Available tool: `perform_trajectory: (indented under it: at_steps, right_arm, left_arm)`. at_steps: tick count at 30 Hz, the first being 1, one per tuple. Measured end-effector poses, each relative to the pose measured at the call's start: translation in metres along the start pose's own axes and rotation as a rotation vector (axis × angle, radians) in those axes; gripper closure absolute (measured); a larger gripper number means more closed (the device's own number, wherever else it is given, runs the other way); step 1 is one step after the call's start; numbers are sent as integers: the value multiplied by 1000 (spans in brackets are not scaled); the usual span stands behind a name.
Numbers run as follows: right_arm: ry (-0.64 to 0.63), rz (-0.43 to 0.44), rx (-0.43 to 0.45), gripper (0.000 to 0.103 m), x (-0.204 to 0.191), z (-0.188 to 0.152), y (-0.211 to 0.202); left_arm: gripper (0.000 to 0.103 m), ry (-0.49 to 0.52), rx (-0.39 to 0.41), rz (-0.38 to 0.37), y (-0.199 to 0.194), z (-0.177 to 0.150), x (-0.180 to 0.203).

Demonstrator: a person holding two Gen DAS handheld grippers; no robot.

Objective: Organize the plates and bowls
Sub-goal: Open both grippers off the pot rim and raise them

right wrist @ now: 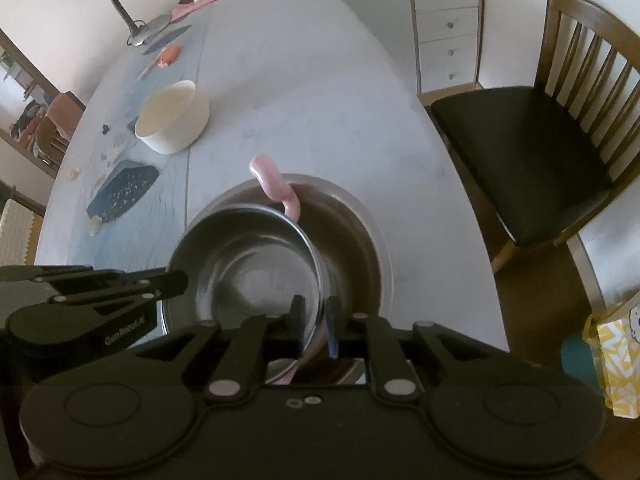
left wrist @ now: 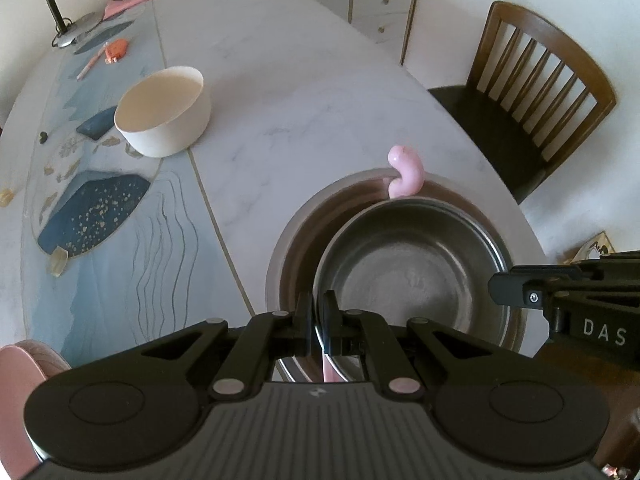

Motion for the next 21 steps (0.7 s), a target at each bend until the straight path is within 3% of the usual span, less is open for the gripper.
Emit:
perform_trajectory:
  at_steps: [18,21]
  right_arm:
    - [-52,12,61,73,-22,5,-29]
    - [-70,16,81,69,-31,7,-37]
  left_arm:
    - [97,-8,111,-64,-39,5,-10]
    - [91,-22,144,-75,-50,6,-14]
Point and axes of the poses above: each gripper's, at about its wrist camera, not at the fingertips, and y roughly the way its jaws point, x to its right, z to its top, the point moved 10 cm from there along y, roughly the way its jaws point, and after that the axes turned 7 degrees about -z, right-handed, at the moved point
